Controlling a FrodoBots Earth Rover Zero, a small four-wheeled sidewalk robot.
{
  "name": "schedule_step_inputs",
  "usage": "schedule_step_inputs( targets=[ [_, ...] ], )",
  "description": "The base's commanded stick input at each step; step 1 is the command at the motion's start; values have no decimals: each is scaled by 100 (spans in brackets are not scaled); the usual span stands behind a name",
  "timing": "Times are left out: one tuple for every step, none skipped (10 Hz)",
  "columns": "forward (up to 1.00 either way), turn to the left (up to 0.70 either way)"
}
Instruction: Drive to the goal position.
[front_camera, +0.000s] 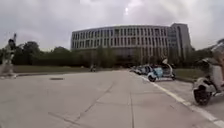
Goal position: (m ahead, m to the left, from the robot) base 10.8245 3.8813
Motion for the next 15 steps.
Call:
schedule_step_inputs(
  targets=[
    [100,-40],
    [100,-40],
    [100,-16],
    [100,0],
    [100,0],
    [100,0],
    [100,0],
    [100,0],
    [100,0],
    [100,0],
    [100,0],
    [100,0],
    [100,0],
    [100,0],
    [100,0]
  ],
)
